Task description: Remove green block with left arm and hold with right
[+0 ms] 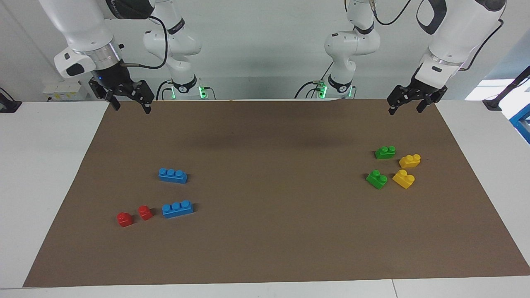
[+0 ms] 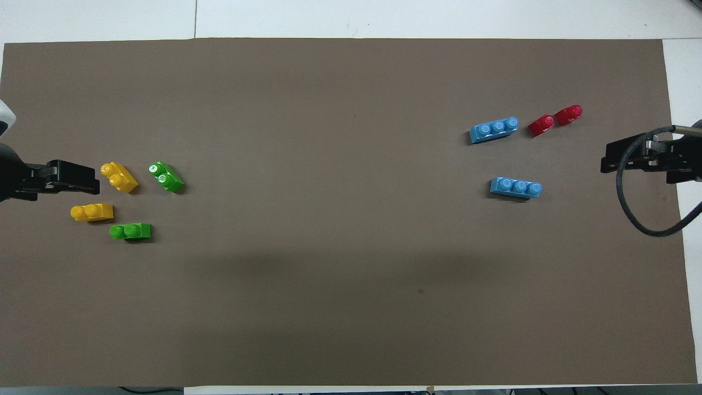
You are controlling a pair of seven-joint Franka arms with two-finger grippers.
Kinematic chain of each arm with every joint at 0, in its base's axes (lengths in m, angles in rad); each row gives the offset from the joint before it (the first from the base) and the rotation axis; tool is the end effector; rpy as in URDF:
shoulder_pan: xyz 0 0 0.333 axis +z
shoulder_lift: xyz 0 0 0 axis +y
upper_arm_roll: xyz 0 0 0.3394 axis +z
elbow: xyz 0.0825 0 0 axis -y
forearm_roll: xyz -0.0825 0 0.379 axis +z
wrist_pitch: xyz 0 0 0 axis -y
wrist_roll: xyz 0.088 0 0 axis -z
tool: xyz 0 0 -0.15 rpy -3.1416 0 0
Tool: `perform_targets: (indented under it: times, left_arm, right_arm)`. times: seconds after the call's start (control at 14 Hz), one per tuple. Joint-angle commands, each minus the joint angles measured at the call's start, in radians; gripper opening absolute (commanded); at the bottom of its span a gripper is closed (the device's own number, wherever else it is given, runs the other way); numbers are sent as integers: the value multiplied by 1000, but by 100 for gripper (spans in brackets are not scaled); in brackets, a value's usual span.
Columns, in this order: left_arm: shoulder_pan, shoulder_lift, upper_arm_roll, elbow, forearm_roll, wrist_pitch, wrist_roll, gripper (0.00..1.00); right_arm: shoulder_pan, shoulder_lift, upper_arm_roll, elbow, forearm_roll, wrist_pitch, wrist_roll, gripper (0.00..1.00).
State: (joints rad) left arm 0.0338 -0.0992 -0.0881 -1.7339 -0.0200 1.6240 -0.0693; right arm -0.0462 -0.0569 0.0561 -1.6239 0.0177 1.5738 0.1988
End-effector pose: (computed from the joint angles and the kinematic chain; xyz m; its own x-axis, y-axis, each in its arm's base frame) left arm 0.5174 -0.0330 0.5859 0.9998 0.0166 -0.0118 0.0167 -0.9998 0.0105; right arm 0.5307 0.0087 0.6110 0.9822 -0.1879 0.0037 -0.1878 -0.9821 -0.0155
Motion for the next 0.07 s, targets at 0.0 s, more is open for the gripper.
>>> perform_targets:
  times: [0.0]
  left_arm:
    - [-3, -16, -1, -12, -14, 13, -13, 100]
  right_arm:
    - [-12, -17, 7, -16, -15, 2, -29, 100]
